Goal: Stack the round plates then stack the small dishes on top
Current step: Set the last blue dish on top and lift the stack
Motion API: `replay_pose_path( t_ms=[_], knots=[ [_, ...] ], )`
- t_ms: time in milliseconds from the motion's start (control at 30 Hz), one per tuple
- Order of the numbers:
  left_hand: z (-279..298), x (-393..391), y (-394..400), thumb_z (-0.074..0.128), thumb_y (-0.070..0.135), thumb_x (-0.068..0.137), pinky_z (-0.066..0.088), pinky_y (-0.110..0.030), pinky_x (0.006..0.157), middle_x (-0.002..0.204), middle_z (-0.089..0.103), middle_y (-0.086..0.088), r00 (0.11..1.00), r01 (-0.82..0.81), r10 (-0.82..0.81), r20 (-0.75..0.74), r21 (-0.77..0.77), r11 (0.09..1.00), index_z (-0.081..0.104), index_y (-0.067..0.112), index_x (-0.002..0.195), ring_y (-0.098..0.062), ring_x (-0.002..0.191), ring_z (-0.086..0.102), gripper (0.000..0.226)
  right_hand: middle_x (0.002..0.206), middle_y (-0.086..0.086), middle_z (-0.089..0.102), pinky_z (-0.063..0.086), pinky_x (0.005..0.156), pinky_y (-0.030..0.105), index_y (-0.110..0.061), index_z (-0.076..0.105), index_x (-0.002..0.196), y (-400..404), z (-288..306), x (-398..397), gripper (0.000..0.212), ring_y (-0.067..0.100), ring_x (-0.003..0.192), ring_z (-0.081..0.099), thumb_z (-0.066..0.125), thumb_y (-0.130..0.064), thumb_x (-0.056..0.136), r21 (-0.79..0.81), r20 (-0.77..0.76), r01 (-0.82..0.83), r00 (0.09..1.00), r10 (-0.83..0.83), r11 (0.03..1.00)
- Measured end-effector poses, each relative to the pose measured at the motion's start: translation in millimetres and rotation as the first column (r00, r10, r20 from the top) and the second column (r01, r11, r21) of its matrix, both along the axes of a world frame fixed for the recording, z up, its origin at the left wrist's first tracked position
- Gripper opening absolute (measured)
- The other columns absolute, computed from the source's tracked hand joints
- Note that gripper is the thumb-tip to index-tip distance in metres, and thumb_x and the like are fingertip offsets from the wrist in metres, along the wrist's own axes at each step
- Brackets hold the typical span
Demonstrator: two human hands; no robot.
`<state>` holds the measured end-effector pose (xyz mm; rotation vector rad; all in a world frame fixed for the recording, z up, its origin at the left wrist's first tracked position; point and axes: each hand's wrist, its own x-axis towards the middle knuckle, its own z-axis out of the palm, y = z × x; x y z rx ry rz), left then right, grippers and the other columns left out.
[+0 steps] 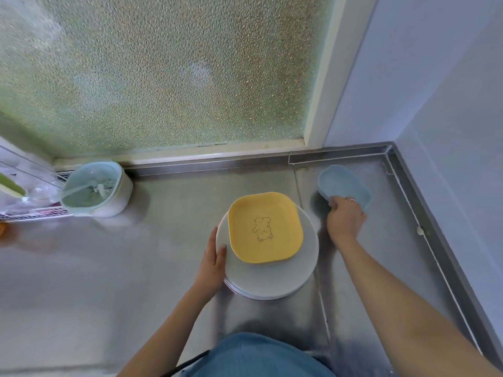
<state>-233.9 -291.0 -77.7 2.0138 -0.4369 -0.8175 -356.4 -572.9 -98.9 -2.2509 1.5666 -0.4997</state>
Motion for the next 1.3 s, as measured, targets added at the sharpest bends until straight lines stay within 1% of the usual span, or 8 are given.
replay_pose_path(
  t_ms=[267,467,567,733,900,1000,1133,1300],
  knots=[
    [0,2,2,0.034,0.038,0.086,0.029,-0.033,0.112,0.148,0.037,-0.002,1.0,0.02,-0.018,0.02,-0.079,0.997,0.021,0.017,0.147,-0.017,0.134,0.037,0.066,0.074,0.012,0.062,0.043,0.062,0.032,-0.006,0.074,0.092,66,42,-17,0.022,0.028,0.069,0.058,0.058,0.003,0.08,-0.162,0.378,-0.175,0.898,0.225,0.971],
    [3,0,1,0.037,0.017,0.099,0.024,-0.021,0.105,0.142,0.032,0.005,1.0,0.02,-0.022,-0.011,-0.142,0.99,0.019,0.014,0.146,-0.008,0.129,0.032,0.051,0.077,0.005,0.059,0.043,0.082,0.03,-0.017,0.073,0.094,133,66,-28,0.025,0.02,0.079,0.05,0.053,-0.007,0.084,-0.402,0.25,-0.441,0.79,0.56,0.802],
    [3,-1,1,0.039,0.027,0.093,0.024,-0.02,0.104,0.139,0.031,0.007,1.0,0.009,-0.009,0.002,-0.166,0.986,0.019,0.012,0.146,-0.008,0.128,0.031,0.059,0.078,0.004,0.06,0.041,0.089,0.031,-0.019,0.072,0.093,150,60,-34,0.03,0.018,0.081,0.049,0.06,0.001,0.075,-0.445,0.119,-0.52,0.773,0.623,0.729],
    [-1,2,1,0.038,0.025,0.094,0.025,-0.022,0.106,0.141,0.035,0.002,1.0,0.016,-0.017,-0.006,-0.192,0.981,0.022,0.015,0.144,-0.014,0.132,0.034,0.054,0.081,0.001,0.058,0.037,0.085,0.025,-0.022,0.07,0.095,155,56,-35,0.025,0.018,0.081,0.048,0.063,-0.007,0.077,-0.377,0.056,-0.589,0.756,0.652,0.715],
    [21,7,-9,0.03,0.026,0.101,0.015,-0.029,0.118,0.155,0.024,0.002,0.988,-0.147,0.153,0.023,-0.17,0.974,0.021,0.02,0.148,-0.014,0.144,0.021,0.048,0.114,0.0,0.06,0.033,0.103,0.032,-0.028,0.062,0.116,148,72,-31,0.036,0.017,0.109,0.05,0.034,-0.04,0.097,-0.245,0.184,-0.585,0.755,0.629,0.773],
    [41,8,-29,0.03,0.031,0.1,0.015,-0.034,0.12,0.155,0.024,0.004,0.987,-0.077,0.107,0.12,-0.23,0.97,0.021,0.025,0.147,-0.013,0.144,0.02,0.049,0.14,0.002,0.047,0.028,0.112,0.032,-0.02,0.046,0.136,132,80,-13,0.046,0.016,0.13,0.039,0.035,-0.039,0.096,-0.043,0.315,-0.464,0.834,0.452,0.885],
    [46,6,-53,0.03,0.033,0.099,0.018,-0.033,0.116,0.158,0.017,0.001,0.943,0.144,-0.095,0.32,-0.133,0.981,0.013,0.023,0.149,-0.017,0.144,0.022,0.054,0.157,-0.001,0.016,0.009,0.109,0.017,-0.015,0.018,0.148,116,79,12,0.054,0.011,0.143,0.016,0.036,-0.03,0.1,0.246,0.295,-0.468,0.87,0.395,0.849],
    [46,9,-56,0.028,0.019,0.1,0.035,-0.031,0.101,0.153,0.027,-0.002,0.932,0.137,-0.112,0.346,-0.049,0.989,0.023,0.02,0.147,-0.023,0.129,0.042,0.047,0.157,-0.001,0.017,0.016,0.108,0.017,-0.015,0.018,0.148,115,68,15,0.052,0.012,0.142,0.02,0.037,-0.023,0.1,0.197,0.248,-0.465,0.875,0.415,0.863]
  ],
)
